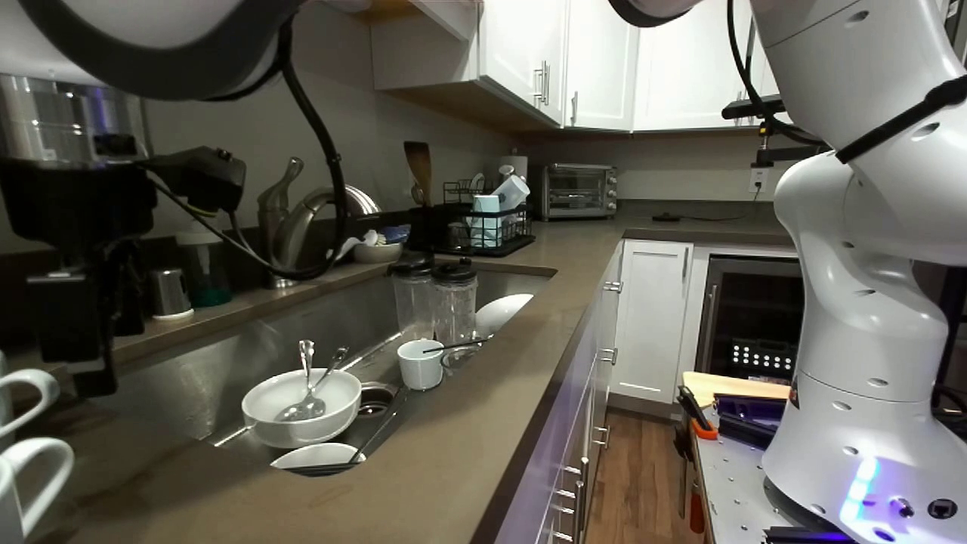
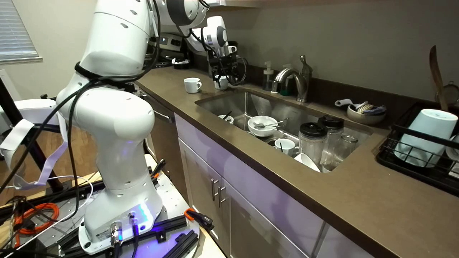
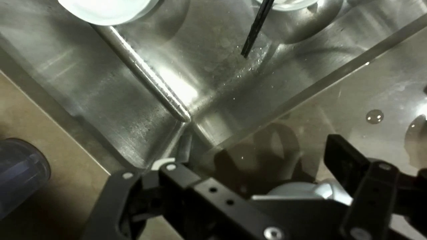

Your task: Pour the water from the cup beside the sink into the sink

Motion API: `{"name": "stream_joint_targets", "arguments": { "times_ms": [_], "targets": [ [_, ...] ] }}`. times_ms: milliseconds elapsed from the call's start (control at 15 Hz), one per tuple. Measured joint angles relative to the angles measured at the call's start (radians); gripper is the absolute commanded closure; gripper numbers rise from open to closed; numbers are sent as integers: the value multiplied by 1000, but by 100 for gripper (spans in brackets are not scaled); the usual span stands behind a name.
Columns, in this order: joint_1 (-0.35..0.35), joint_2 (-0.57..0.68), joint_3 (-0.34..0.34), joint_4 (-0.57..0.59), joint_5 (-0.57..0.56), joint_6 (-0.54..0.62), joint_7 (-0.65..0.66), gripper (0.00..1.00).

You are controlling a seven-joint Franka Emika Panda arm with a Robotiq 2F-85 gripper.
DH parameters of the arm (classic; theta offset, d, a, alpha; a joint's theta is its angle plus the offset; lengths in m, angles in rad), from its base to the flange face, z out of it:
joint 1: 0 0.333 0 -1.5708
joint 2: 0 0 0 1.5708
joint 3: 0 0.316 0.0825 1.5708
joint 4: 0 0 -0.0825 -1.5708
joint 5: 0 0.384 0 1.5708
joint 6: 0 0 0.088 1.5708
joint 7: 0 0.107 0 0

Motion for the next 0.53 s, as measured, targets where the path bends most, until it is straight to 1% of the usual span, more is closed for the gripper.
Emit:
{"name": "stream_joint_targets", "arguments": {
  "times_ms": [267,533],
  "targets": [
    [-13,2,2,0,5,72,0,0],
    [-15,4,3,0,18,75,0,0]
  ]
}}
